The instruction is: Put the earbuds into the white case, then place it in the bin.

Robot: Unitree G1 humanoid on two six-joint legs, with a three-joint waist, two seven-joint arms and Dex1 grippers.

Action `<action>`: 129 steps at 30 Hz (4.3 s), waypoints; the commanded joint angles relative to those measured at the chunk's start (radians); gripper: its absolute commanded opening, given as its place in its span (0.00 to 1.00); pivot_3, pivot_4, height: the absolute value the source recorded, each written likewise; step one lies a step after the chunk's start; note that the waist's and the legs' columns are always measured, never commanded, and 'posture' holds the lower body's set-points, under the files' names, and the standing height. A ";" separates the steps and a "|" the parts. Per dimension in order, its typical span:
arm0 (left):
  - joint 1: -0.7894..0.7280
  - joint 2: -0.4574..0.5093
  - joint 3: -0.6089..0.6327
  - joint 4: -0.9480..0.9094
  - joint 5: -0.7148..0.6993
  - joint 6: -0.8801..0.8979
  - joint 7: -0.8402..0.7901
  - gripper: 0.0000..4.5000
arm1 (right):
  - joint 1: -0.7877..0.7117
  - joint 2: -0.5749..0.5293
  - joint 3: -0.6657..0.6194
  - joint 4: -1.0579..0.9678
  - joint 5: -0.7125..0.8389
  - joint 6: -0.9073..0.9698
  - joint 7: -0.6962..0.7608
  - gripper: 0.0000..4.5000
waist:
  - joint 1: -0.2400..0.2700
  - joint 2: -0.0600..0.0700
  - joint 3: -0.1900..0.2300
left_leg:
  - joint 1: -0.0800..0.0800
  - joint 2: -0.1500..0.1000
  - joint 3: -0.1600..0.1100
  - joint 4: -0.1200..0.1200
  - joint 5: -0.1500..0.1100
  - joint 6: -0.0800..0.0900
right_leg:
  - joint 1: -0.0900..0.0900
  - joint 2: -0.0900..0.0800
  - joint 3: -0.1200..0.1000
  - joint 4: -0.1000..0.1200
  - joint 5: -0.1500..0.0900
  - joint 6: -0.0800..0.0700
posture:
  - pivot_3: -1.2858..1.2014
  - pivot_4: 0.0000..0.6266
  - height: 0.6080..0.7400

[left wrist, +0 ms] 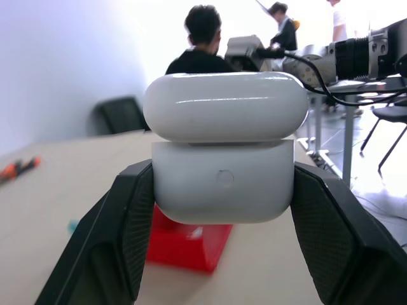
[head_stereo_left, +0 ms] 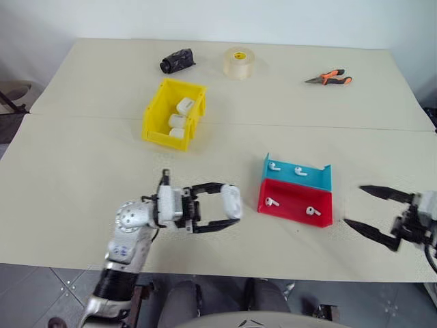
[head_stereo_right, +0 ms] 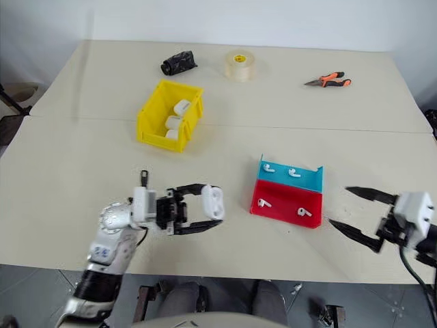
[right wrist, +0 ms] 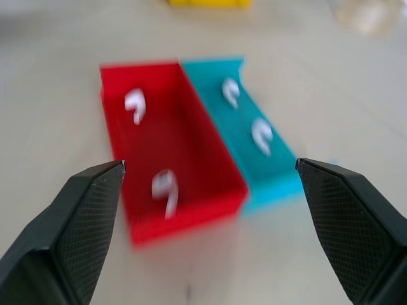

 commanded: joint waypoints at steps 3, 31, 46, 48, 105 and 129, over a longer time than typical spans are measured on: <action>-0.053 -0.097 -0.070 0.074 -0.029 -0.103 -0.051 0.62 | 0.147 -0.083 -0.095 -0.189 -0.042 0.191 -0.107 1.00 | -0.003 0.002 -0.001 | 0.001 0.001 0.001 -0.001 0.000 0.000 | 0.000 0.000 0.000 0.000 0.000 0.000 | 0.52 0.24 1.00; 0.017 -0.031 -0.093 -0.032 -0.076 -0.003 -0.050 0.62 | -0.577 -0.409 0.766 -0.532 -0.253 0.949 -0.353 1.00 | -0.003 0.001 -0.001 | -0.014 0.001 -0.015 0.012 0.000 0.000 | -0.001 0.000 -0.011 -0.002 0.000 0.000 | 0.52 0.24 1.00; 0.025 -0.016 -0.094 -0.052 -0.077 0.010 -0.029 0.62 | -0.617 -0.390 0.838 -0.488 -0.366 0.904 -0.276 0.35 | -0.003 0.001 -0.001 | -0.015 0.001 -0.015 0.013 0.000 0.000 | -0.001 0.000 -0.012 -0.001 0.000 0.000 | 0.52 0.24 1.00; 0.024 -0.016 -0.095 -0.052 -0.077 0.010 -0.029 0.62 | -0.616 -0.392 0.840 -0.488 -0.380 0.899 -0.268 0.35 | -0.003 0.001 -0.001 | -0.015 0.001 -0.015 0.013 0.000 0.000 | -0.001 0.000 -0.012 -0.001 0.000 0.000 | 0.52 0.24 1.00; -0.160 -0.038 -0.004 0.038 -0.206 0.298 -0.016 0.62 | -0.358 0.527 0.389 -0.699 0.265 0.496 -0.530 0.17 | -0.006 -0.001 -0.001 | -0.014 0.001 -0.016 0.014 0.000 0.000 | -0.001 0.001 -0.012 0.003 0.000 0.000 | 0.52 0.24 1.00; -0.170 -0.033 0.003 -0.070 -0.233 0.392 0.001 0.62 | -0.311 0.529 0.535 -0.595 0.178 0.329 -0.517 0.17 | -0.004 -0.001 -0.001 | -0.014 0.001 -0.016 0.014 0.000 0.000 | -0.001 0.001 -0.012 0.003 0.000 0.000 | 0.52 0.24 1.00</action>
